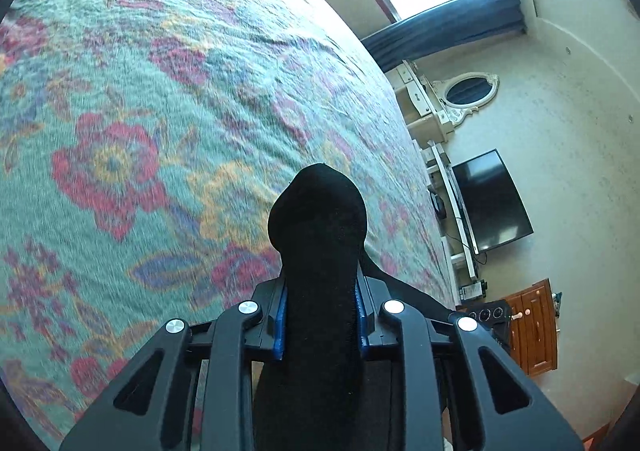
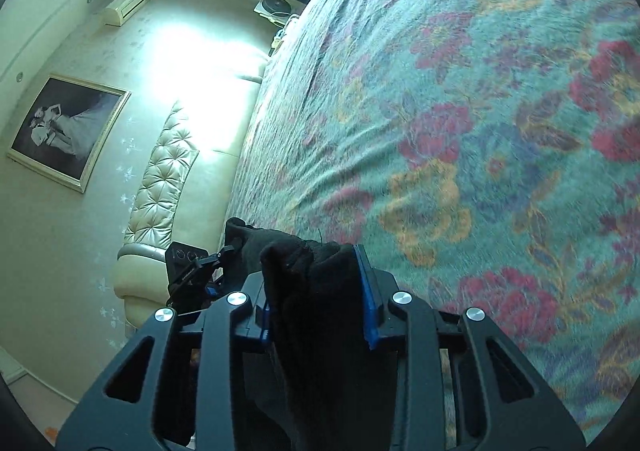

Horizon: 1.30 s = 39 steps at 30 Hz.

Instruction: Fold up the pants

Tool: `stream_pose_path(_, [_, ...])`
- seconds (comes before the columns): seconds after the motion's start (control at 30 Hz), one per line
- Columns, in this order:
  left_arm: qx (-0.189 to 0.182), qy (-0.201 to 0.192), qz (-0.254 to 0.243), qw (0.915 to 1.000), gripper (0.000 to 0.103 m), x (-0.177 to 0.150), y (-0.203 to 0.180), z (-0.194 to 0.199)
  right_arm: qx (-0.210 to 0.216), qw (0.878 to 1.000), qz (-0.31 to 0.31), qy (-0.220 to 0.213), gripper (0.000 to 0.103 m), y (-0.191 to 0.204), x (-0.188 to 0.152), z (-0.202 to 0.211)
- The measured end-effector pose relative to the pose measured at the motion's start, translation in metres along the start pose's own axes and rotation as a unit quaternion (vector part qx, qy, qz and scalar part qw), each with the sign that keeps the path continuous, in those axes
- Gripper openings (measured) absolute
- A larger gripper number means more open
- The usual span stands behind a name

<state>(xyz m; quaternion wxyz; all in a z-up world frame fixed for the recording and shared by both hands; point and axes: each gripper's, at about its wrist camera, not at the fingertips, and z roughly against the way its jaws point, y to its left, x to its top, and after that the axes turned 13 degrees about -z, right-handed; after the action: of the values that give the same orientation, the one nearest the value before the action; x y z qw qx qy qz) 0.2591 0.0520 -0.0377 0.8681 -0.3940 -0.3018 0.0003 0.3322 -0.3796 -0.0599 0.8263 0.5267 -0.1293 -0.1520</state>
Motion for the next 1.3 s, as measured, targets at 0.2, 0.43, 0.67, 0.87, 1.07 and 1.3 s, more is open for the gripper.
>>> stream_pose_path(0.2, [0.022, -0.001, 0.028, 0.9993, 0.025, 0.032, 0.04, -0.011, -0.005, 1.0, -0.004, 0.016, 0.032, 0.008, 0.046, -0.046])
stream_pose_path(0.43, [0.032, 0.01, 0.033, 0.9989, 0.026, 0.061, 0.061, -0.028, -0.007, 0.999, -0.024, 0.022, 0.032, 0.0, 0.081, -0.077])
stream_pose_path(0.67, [0.033, 0.012, 0.061, 0.9975, 0.026, 0.072, 0.078, -0.043, 0.0, 0.999, -0.041, 0.024, 0.032, -0.011, 0.099, -0.09])
stream_pose_path(0.87, [0.024, 0.018, 0.084, 0.996, 0.029, 0.07, 0.093, -0.053, 0.002, 0.998, -0.064, 0.023, 0.033, -0.026, 0.107, -0.099])
stream_pose_path(1.07, [-0.009, 0.013, 0.082, 0.9965, 0.036, 0.061, 0.093, -0.038, 0.006, 0.997, -0.079, 0.022, 0.059, -0.021, 0.097, -0.089])
stream_pose_path(1.3, [-0.041, -0.024, 0.125, 0.9911, 0.049, 0.008, 0.101, 0.03, 0.007, 0.996, -0.087, -0.005, 0.077, -0.038, 0.041, -0.025])
